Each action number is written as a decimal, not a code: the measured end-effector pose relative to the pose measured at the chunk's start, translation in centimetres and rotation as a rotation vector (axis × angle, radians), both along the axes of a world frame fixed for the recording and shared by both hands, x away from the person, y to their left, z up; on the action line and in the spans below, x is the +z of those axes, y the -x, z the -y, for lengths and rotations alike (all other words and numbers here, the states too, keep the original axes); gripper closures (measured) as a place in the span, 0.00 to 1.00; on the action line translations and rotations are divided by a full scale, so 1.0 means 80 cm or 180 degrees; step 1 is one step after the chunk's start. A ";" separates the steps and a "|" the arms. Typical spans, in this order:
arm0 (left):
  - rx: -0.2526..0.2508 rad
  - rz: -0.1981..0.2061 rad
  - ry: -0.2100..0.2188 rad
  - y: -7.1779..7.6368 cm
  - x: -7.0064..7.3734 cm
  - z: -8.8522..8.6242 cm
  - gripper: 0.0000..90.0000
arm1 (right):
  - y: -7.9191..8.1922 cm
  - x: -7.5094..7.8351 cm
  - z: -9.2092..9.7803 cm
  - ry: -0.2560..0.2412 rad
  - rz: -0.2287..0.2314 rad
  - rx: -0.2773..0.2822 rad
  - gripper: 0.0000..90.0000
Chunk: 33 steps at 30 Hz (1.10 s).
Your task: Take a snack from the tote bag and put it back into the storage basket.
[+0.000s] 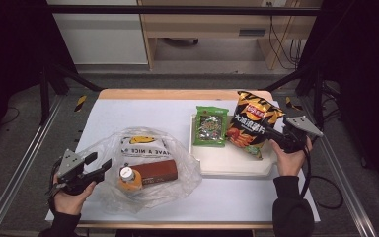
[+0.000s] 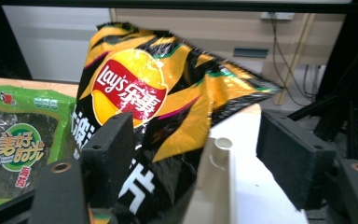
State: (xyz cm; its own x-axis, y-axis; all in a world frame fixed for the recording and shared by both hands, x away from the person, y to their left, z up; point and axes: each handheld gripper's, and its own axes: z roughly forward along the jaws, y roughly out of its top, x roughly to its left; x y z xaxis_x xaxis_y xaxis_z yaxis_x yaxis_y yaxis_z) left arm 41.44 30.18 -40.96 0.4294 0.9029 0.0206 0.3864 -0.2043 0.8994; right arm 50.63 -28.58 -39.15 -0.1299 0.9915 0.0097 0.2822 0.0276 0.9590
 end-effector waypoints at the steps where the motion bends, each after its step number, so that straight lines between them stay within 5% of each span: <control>1: 0.0000 0.0000 0.0000 0.000 0.000 0.000 0.45 | 0.007 0.002 -0.001 -0.0043 -0.0004 -0.0016 0.31; 4: 0.0005 -0.0007 -0.0003 -0.001 -0.001 0.000 0.45 | 0.023 -0.001 -0.010 -0.0039 -0.0007 0.0029 0.38; 8: 0.0008 -0.0015 -0.0017 -0.001 -0.002 0.000 0.45 | 0.032 -0.016 -0.023 -0.0073 -0.0242 0.0113 0.46; 17: 0.0014 -0.0012 -0.0005 -0.001 -0.002 -0.001 0.45 | 0.005 -0.043 -0.047 0.0063 -0.0612 0.0094 0.60; 25: 0.0004 -0.0016 -0.0008 -0.001 -0.002 -0.001 0.45 | -0.010 -0.044 -0.047 0.0210 -0.0619 -0.0004 0.78; 29: 0.0001 -0.0024 -0.0012 -0.001 -0.002 -0.001 0.45 | -0.011 -0.046 -0.036 0.0179 -0.0638 -0.0136 0.78; 33: 0.0002 -0.0029 -0.0014 -0.001 -0.003 0.000 0.45 | -0.001 -0.044 -0.041 0.0102 -0.0626 0.0000 0.76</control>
